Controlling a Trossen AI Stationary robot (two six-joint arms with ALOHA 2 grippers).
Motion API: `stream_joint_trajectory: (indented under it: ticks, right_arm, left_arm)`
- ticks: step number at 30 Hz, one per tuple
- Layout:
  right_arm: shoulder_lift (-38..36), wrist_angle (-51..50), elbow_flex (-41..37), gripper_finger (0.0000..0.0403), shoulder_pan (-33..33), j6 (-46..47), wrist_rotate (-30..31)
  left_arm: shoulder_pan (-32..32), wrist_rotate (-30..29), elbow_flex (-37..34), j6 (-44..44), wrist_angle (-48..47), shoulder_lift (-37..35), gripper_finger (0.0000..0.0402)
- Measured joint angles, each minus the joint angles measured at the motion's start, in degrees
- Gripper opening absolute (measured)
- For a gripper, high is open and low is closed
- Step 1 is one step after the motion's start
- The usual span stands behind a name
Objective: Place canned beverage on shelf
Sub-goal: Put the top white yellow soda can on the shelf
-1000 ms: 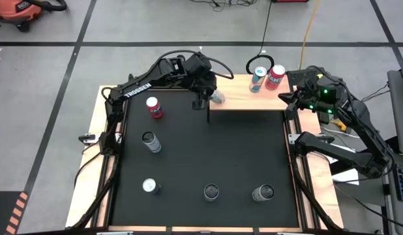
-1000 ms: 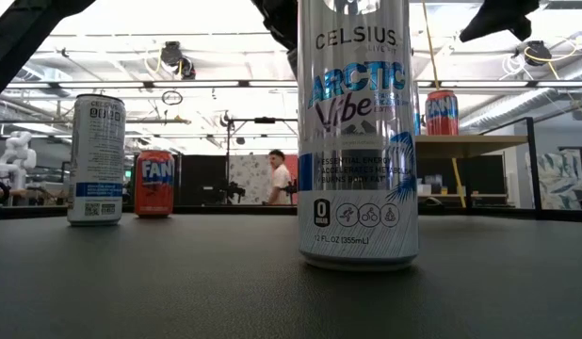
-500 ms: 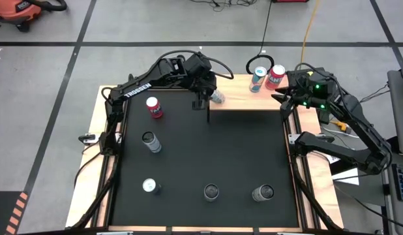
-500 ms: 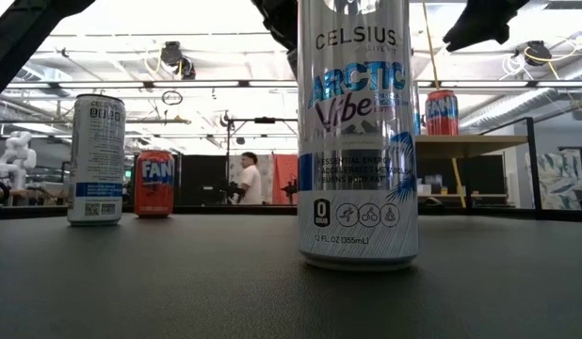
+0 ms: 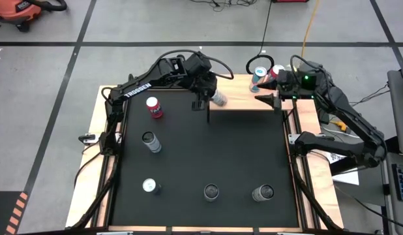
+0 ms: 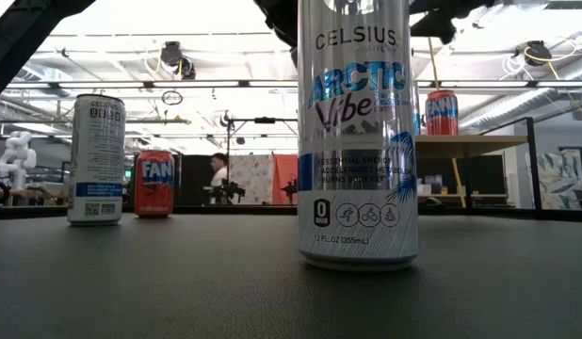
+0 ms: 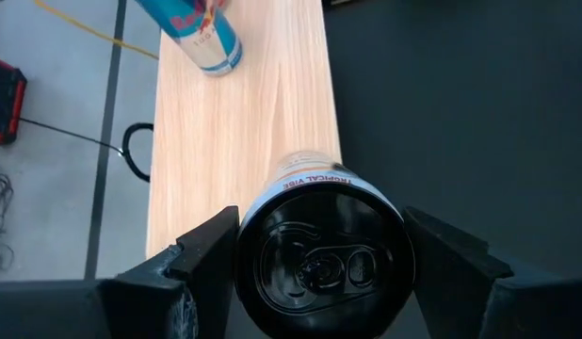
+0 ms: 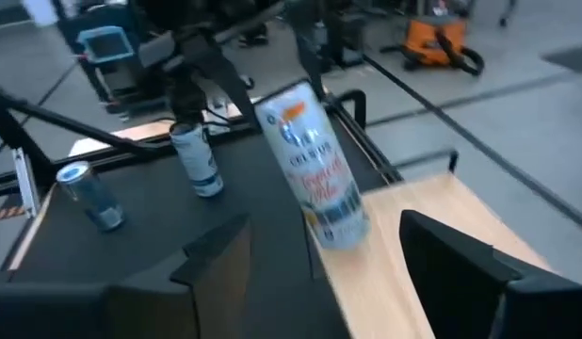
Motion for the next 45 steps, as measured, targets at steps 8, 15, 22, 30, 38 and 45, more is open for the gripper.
stream_joint_trajectory:
  ticks: [8, 15, 22, 30, 38, 45]
  right_arm:
    - [5.65, 4.89, 0.0, 0.0248, 0.0, -10.28, -3.06]
    - [9.42, 7.26, 0.0, 0.0247, 0.0, -14.69, -9.83]
    - [13.2, 9.09, 0.02, 0.0247, 0.0, -15.99, -9.88]
    - [13.65, 10.04, 0.02, 0.0256, 0.76, -15.61, -9.88]
    - [13.72, 11.21, 0.02, 0.0334, 4.68, -19.65, -9.65]
    - [13.92, 16.2, 0.02, 0.0374, 5.64, -18.27, -9.41]
  left_arm:
    - [-0.02, 1.24, 0.0, 0.56, 0.42, -0.02, 0.0249]
    - [0.0, 1.24, 0.0, 0.58, 0.43, -0.02, 0.0249]
    - [0.0, 1.25, 0.0, 0.58, 0.43, -0.02, 0.0249]
    - [-0.01, 1.25, 0.0, 0.48, 0.43, -0.02, 0.0249]
    - [0.0, 1.25, 0.0, 0.47, 0.43, -0.04, 0.0249]
    - [0.0, 2.87, 0.0, 0.54, 0.45, -0.04, 0.0249]
